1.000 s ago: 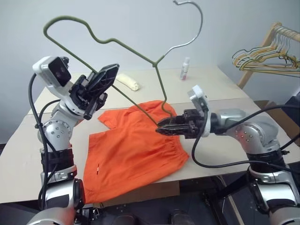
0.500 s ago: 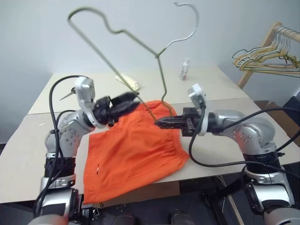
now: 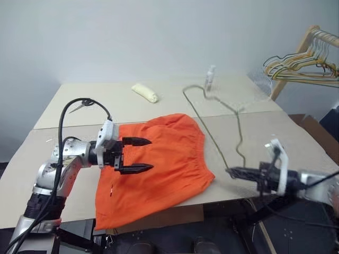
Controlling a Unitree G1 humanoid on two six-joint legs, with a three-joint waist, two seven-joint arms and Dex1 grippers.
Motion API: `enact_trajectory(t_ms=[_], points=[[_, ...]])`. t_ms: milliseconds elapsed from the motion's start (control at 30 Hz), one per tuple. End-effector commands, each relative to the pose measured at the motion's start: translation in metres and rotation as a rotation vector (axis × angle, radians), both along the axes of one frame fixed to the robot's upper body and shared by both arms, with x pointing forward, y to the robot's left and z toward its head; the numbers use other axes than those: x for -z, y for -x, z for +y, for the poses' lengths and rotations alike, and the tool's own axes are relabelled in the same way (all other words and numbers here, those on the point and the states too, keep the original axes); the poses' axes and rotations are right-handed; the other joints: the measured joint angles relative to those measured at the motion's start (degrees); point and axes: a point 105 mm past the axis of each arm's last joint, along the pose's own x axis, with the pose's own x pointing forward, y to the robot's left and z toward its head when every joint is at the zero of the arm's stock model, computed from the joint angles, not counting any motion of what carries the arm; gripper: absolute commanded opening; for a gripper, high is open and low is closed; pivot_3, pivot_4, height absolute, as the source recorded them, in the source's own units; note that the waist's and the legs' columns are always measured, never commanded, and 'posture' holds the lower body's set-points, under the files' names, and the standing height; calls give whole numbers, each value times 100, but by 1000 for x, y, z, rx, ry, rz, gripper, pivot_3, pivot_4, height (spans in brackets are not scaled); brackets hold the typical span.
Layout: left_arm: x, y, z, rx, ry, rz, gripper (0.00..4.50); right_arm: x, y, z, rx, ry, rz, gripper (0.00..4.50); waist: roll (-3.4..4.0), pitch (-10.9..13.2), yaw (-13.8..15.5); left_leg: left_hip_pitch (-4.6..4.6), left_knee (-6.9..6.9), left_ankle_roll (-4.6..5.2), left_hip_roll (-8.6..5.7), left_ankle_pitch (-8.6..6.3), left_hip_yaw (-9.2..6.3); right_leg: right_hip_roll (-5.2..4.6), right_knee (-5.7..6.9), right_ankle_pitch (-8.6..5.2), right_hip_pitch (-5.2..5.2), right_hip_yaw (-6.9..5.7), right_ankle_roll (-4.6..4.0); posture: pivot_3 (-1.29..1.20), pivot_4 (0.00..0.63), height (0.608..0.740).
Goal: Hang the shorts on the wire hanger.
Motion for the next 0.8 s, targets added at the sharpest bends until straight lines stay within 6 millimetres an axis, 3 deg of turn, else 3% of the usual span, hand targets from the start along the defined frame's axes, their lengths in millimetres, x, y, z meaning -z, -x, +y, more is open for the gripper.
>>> enact_trajectory(t_ms=[33,233,400,600,800], points=[[3,2,-3,36,-96,-68,4474,8,18,-21,6,3,159,0,5,-3,-27,3,0,4,1,-2,5,5,-2,0,5,1,0,-33,0,740],[8,8,-6,63,-99,-51,4474,21,39,-46,-2,-34,363,0,6,-4,-107,8,14,11,15,-6,18,20,-1,-1,10,10,3,-29,0,740],[11,9,-2,55,-123,-51,4474,39,39,-59,19,4,428,0,4,-4,-124,12,21,13,17,-7,18,22,-1,-2,16,10,7,-13,0,740],[13,10,1,41,-134,-58,4474,47,34,-56,-3,-13,427,0,4,-4,-100,11,23,13,17,-7,16,22,0,-1,15,10,9,1,0,740],[16,9,3,22,-134,-56,4474,36,32,-41,-71,-102,395,0,5,-4,-53,10,24,13,16,-7,14,21,1,0,14,9,10,7,0,740]])
